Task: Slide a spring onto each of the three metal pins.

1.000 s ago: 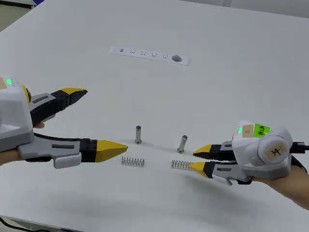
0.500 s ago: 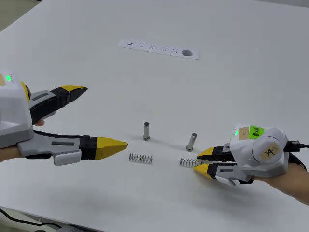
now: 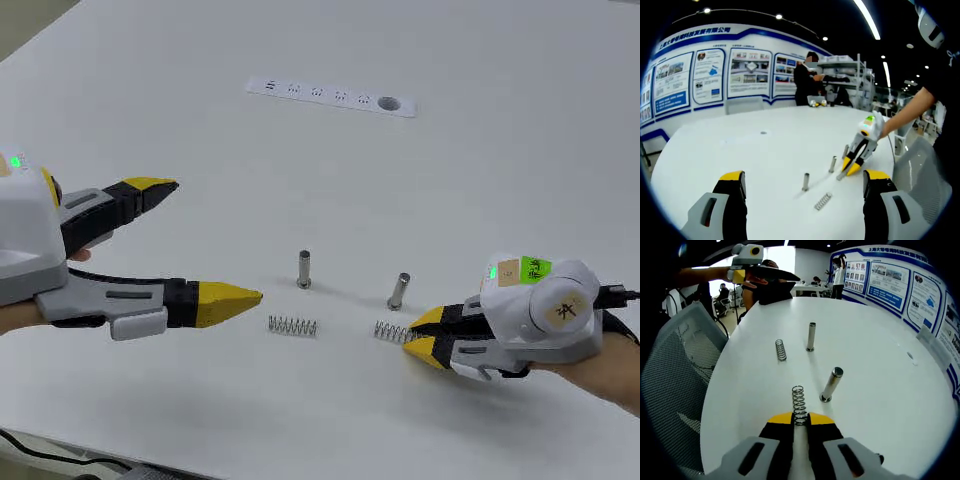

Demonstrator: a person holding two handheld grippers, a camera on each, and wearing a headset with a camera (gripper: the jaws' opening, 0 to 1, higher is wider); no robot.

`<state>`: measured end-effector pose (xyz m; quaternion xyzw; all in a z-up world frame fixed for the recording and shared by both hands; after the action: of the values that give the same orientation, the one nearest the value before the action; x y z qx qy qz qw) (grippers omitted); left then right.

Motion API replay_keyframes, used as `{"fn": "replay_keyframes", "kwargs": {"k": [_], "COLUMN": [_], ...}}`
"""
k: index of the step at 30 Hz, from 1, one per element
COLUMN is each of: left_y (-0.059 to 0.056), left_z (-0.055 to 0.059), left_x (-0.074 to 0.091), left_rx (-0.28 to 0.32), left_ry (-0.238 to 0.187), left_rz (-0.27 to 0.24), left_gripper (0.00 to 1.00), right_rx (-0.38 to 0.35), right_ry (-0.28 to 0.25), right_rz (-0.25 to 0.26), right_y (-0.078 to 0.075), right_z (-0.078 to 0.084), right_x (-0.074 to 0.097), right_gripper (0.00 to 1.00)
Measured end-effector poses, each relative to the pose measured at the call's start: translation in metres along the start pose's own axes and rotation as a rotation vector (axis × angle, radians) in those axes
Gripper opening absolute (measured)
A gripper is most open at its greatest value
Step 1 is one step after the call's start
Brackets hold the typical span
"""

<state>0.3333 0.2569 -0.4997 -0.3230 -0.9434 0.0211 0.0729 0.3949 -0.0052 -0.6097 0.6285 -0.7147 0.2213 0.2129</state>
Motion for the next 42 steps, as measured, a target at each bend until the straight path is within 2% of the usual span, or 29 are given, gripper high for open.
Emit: {"fn": "replay_keyframes", "kwargs": {"k": [3, 6, 10, 15, 17, 18, 20, 22, 26, 32, 38, 42], "left_y": [-0.002, -0.006, -0.018, -0.038, -0.051, -0.055, -0.064, -0.072, -0.087, -0.104, -0.11, -0.112], "left_z": [0.0, -0.001, -0.001, 0.001, 0.002, 0.004, 0.009, 0.011, 0.011, 0.013, 0.015, 0.014], "left_x": [-0.002, -0.005, -0.014, -0.029, -0.036, -0.038, -0.043, -0.047, -0.054, -0.061, -0.062, -0.06], "left_rx": [0.004, 0.005, 0.009, 0.009, 0.037, 0.042, 0.011, -0.002, 0.029, 0.006, -0.018, -0.025], "left_ry": [-0.003, -0.007, -0.002, 0.005, -0.003, 0.008, 0.043, 0.053, 0.024, 0.022, 0.032, 0.021], "left_rz": [0.011, 0.028, 0.087, 0.181, 0.236, 0.261, 0.3, 0.33, 0.363, 0.415, 0.436, 0.442], "left_gripper": [0.99, 0.99, 0.93, 0.87, 0.86, 0.85, 0.81, 0.78, 0.75, 0.64, 0.56, 0.49], "right_rx": [-0.015, 0.004, 0.048, 0.1, 0.12, 0.13, 0.151, 0.172, 0.197, 0.222, 0.238, 0.243], "right_ry": [-0.015, -0.029, -0.046, -0.068, -0.081, -0.087, -0.096, -0.103, -0.104, -0.101, -0.107, -0.108], "right_rz": [0.005, 0.007, -0.001, -0.036, -0.043, -0.047, -0.052, -0.056, -0.078, -0.096, -0.099, -0.105], "right_y": [0.001, 0.002, 0.005, 0.014, 0.018, 0.019, 0.024, 0.029, 0.037, 0.048, 0.054, 0.057], "right_z": [-0.005, -0.015, -0.033, -0.056, -0.067, -0.071, -0.08, -0.088, -0.094, -0.099, -0.104, -0.104], "right_x": [0.005, 0.012, 0.024, 0.039, 0.046, 0.048, 0.053, 0.056, 0.06, 0.064, 0.064, 0.064], "right_gripper": [0.11, 0.11, 0.11, 0.11, 0.11, 0.11, 0.11, 0.11, 0.11, 0.11, 0.11, 0.11]}}
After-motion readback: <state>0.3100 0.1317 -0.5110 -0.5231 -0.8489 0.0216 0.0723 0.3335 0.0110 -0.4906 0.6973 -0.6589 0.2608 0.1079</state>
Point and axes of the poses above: the centre of the closed fingertips' face, and the gripper's own axes: x roughly backward along the fingers, y roughly to its left, z roughly out of its underside, the point moved 7 cm from there along x, roughly backward along the fingers, and after that the axes turned 10 degrees about -y, right-handed, at the moved point
